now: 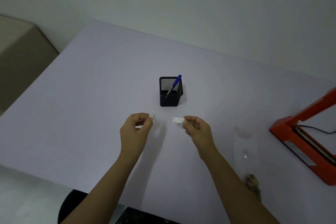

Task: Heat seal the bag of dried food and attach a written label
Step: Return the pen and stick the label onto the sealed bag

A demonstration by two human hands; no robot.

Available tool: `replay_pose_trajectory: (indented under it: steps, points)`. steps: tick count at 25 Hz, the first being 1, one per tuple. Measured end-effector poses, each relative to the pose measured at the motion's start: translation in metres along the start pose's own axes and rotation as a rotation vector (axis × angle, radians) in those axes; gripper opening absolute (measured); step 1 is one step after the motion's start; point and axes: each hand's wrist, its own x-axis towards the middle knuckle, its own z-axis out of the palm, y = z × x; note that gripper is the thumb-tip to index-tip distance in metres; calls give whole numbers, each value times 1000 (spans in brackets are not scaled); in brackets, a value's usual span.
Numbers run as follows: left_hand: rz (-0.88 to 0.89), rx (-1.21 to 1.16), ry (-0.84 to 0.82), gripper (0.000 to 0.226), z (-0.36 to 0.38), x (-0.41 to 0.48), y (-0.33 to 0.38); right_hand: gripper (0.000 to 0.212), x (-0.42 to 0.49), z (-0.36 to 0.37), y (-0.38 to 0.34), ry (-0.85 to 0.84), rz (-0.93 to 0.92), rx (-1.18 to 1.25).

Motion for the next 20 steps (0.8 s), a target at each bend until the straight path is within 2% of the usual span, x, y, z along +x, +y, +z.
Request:
replay_pose_trajectory:
  steps: [4,8,11,14,16,20]
  points:
    - [-51,26,25,9,-10,-1,-13,12,22,10,32,89,-73,-354]
    - [-22,95,14,8,-11,-6,-21,18,32,19,54,151,-204,-646]
    - [1,133,-2,8,-5,-8,-25,26,29,17,59,145,-281,-768]
    - [-4,136,-40,8,10,-12,-27,24,20,6,53,142,-284,-717]
    - [34,169,-69,6,19,-17,-30,20,7,-3,40,91,-199,-587]
    - [320,289,-189,3,48,-33,-28,21,-33,-27,15,-135,-24,-327]
